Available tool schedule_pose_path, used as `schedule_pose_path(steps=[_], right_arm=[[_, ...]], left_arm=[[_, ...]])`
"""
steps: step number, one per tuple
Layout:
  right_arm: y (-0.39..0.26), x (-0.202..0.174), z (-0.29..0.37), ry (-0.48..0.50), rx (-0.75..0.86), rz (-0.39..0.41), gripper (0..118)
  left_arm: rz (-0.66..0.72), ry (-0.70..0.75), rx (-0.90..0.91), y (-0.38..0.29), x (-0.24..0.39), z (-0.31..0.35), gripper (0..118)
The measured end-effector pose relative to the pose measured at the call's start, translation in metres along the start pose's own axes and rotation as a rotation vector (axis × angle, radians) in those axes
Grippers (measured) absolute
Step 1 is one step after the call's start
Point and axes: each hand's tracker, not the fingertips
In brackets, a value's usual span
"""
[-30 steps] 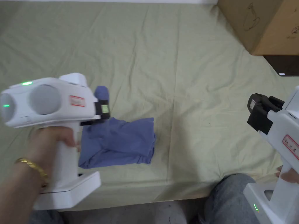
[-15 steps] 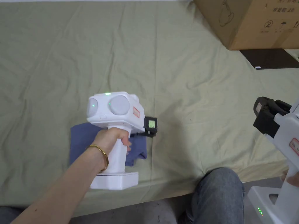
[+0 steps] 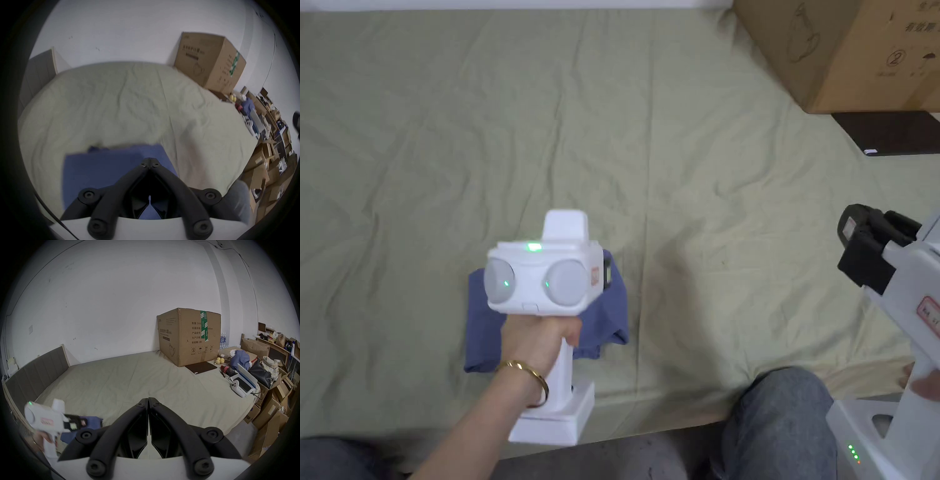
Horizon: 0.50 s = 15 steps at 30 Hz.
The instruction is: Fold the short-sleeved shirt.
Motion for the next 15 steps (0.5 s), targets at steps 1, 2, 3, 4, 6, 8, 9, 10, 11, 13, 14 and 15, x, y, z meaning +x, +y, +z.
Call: schedule_pose_path(steps=[1,2,3,4,6,8,9,10,11,13,14,15], right_arm=[[-0.001,0.0,0.0,0.0,-0.002,0.003,0],[-0.001,0.0,0.001,0.0,-0.008,0.009,0],[-0.002,0.0,0.001,-0.001,-0.014,0.014,0],[-0.003,0.0,0.001,-0.002,-0.017,0.017,0],[-0.005,-0.001,0.003,-0.005,-0.027,0.021,0],[-0.006,-0.002,0.003,-0.004,-0.034,0.023,0],[-0.007,-0.003,0.003,-0.003,-0.036,0.025,0],[-0.007,-0.004,0.004,0.0,-0.039,0.026,0],[-0.007,-0.006,0.003,0.006,-0.04,0.027,0],[-0.006,-0.012,0.002,0.023,-0.039,0.031,0],[-0.005,-0.016,0.001,0.036,-0.037,0.037,0],[-0.004,-0.02,-0.001,0.046,-0.033,0.042,0]], left_arm=[[-0.011,-0.008,-0.032,-0.008,0.005,-0.011,0],[-0.027,0.0,-0.069,-0.016,0.01,-0.022,0],[-0.045,0.017,-0.089,-0.025,0.016,-0.031,0],[-0.068,0.023,-0.09,-0.031,0.019,-0.038,0],[-0.101,-0.017,-0.089,-0.045,0.021,-0.048,0],[-0.045,-0.049,-0.063,-0.046,0.014,-0.049,0],[0.02,-0.061,-0.083,-0.04,0.009,-0.049,0],[0.067,-0.086,-0.105,-0.034,0.004,-0.048,0],[0.098,-0.11,-0.133,-0.027,-0.002,-0.045,0],[0.146,-0.144,-0.127,-0.011,-0.012,-0.029,0],[0.163,-0.154,-0.053,-0.006,-0.018,-0.013,0],[0.166,-0.174,0.037,-0.001,-0.025,0.006,0]])
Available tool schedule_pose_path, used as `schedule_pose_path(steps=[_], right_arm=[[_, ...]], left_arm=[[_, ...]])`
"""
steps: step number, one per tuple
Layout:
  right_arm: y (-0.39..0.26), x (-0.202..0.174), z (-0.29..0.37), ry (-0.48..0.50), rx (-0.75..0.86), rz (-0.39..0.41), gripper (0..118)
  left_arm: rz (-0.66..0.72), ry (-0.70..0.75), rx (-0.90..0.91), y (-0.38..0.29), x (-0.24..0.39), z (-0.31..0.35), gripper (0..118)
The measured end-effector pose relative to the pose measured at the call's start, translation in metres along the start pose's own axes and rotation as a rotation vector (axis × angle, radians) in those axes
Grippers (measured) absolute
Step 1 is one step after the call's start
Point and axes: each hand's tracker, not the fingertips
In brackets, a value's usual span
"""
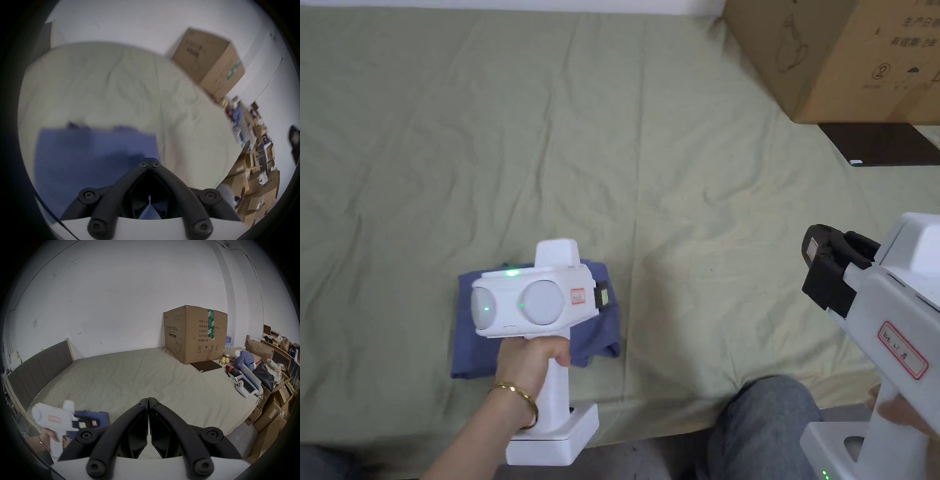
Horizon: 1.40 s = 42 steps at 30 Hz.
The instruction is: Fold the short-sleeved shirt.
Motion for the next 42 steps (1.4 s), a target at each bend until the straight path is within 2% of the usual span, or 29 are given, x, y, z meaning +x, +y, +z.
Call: schedule_pose_path(steps=[1,6,11,14,16,19,23,25,28,30,31,33,35,36,38,42], right_arm=[[0.001,-0.004,-0.002,0.011,0.004,0.004,0],[0.003,-0.042,-0.023,0.094,0.02,0.021,0],[-0.018,-0.107,-0.052,0.195,0.004,0.029,0],[-0.037,-0.149,-0.079,0.272,-0.009,0.026,0],[-0.05,-0.176,-0.1,0.31,-0.05,0.061,0],[-0.079,-0.202,-0.133,0.351,-0.206,0.08,0],[-0.121,-0.216,-0.161,0.314,-0.354,0.123,0],[-0.135,-0.219,-0.172,0.282,-0.395,0.17,0],[-0.145,-0.218,-0.183,0.254,-0.418,0.125,0],[-0.142,-0.22,-0.183,0.242,-0.422,0.113,0],[-0.141,-0.223,-0.182,0.237,-0.423,0.126,0],[-0.144,-0.226,-0.18,0.235,-0.404,0.194,0],[-0.144,-0.225,-0.177,0.235,-0.403,0.189,0],[-0.143,-0.225,-0.178,0.235,-0.407,0.182,0],[-0.139,-0.222,-0.18,0.238,-0.425,0.15,0],[-0.139,-0.22,-0.181,0.246,-0.432,0.14,0]], left_arm=[[-0.011,-0.015,0.065,0.007,-0.002,0.019,0],[-0.108,0.153,0.369,0.02,-0.028,0.105,0],[-0.128,0.355,0.491,0.005,-0.057,0.153,0],[-0.128,0.404,0.492,-0.004,-0.069,0.165,0],[-0.102,0.408,0.481,-0.008,-0.076,0.17,0],[-0.07,0.415,0.452,-0.013,-0.083,0.169,0],[-0.038,0.427,0.406,-0.017,-0.092,0.16,0],[-0.017,0.419,0.385,-0.018,-0.096,0.155,0],[0.002,0.402,0.351,-0.014,-0.101,0.146,0],[0.036,0.377,0.274,-0.006,-0.109,0.138,12],[0.058,0.354,0.262,-0.002,-0.114,0.135,22],[0.12,0.291,0.223,0.01,-0.128,0.13,67],[0.215,0.198,0.193,0.021,-0.144,0.124,97],[0.257,0.139,0.162,0.028,-0.153,0.121,103],[0.294,0.019,0.087,0.037,-0.168,0.112,109],[0.286,-0.156,-0.13,0.04,-0.192,0.075,109]])
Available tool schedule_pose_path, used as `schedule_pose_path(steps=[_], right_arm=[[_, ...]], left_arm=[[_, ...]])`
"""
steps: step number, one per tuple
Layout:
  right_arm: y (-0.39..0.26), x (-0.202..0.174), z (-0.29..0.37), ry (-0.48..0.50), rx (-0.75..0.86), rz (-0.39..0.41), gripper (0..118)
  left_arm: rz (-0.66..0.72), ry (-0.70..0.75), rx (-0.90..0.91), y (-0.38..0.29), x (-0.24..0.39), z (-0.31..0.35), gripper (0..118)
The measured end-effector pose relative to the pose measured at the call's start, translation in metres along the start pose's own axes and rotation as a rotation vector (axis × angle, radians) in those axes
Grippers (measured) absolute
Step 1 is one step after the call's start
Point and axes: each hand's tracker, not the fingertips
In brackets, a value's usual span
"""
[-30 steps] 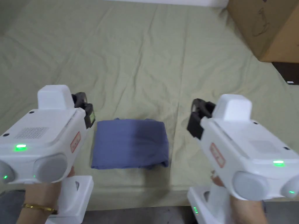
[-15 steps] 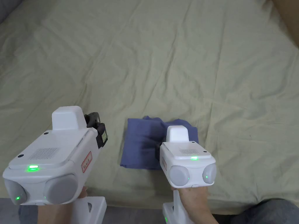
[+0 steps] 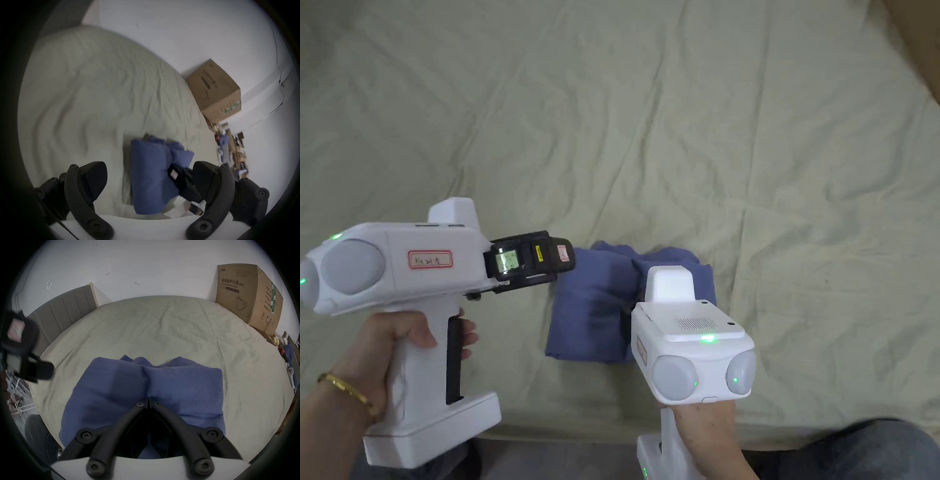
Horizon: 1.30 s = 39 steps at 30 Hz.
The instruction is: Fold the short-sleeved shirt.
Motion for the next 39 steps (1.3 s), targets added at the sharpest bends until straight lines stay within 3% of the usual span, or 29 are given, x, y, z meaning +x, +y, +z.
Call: schedule_pose_path(steps=[6,12,15,20,29,39], right_arm=[[0.002,0.005,0.001,0.018,-0.011,-0.05,0],[0.004,0.015,0.0,0.06,-0.024,-0.099,0],[0.009,0.022,0.001,0.085,-0.041,-0.126,0],[0.027,0.036,0.032,0.068,0.016,-0.093,0],[0.066,0.082,0.119,0.027,0.217,-0.1,0],[0.076,0.073,0.156,-0.003,0.313,-0.054,0]], left_arm=[[0.109,-0.088,-0.263,-0.001,-0.03,-0.059,94],[0.094,-0.143,-0.254,-0.001,-0.024,-0.071,91],[0.079,-0.085,-0.256,-0.003,-0.021,-0.078,59],[0.082,-0.081,-0.235,-0.001,-0.01,-0.065,34],[-0.044,0.085,-0.18,0.033,0.01,0.011,30],[0.025,0.612,-0.031,0.096,-0.119,0.174,30]])
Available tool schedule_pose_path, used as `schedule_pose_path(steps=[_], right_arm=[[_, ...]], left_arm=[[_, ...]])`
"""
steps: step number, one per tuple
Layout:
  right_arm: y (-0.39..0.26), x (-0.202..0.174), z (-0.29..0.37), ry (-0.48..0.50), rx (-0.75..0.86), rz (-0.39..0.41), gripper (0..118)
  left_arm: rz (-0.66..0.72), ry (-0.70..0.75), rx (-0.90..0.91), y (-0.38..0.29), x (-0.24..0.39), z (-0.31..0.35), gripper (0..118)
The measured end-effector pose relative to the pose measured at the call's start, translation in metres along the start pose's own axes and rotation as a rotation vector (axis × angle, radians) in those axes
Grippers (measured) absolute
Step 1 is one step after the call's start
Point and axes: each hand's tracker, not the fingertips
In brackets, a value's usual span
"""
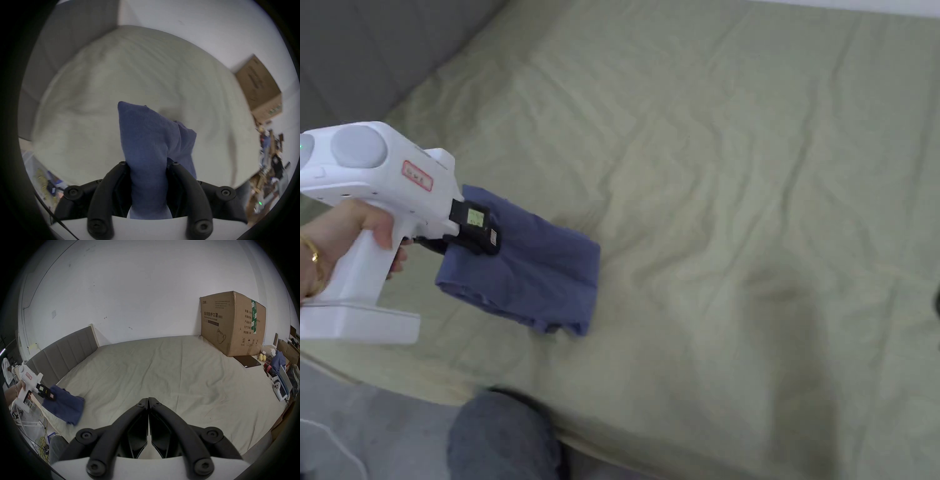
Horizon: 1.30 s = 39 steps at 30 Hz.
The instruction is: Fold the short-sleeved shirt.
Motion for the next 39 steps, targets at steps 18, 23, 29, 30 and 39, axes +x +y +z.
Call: schedule_pose_path(steps=[18,23,29,30,39], right_arm=[[0.025,-0.03,-0.012,-0.01,-0.015,0.03,0],[0.058,-0.013,0.012,-0.05,0.113,0.071,0],[0.083,0.012,0.043,-0.116,0.265,0.101,0],[0.085,0.015,0.048,-0.12,0.277,0.102,0],[0.058,0.036,0.083,-0.144,0.35,0.115,0]], left_arm=[[0.033,0.608,0.565,0.037,-0.039,0.029,13],[0.012,0.35,0.852,0.027,0.043,0.091,0],[-0.082,0.114,1.092,-0.019,0.163,0.136,0],[-0.119,0.092,1.096,-0.027,0.181,0.138,0],[-0.249,-0.094,1.083,-0.121,0.275,0.113,0]])
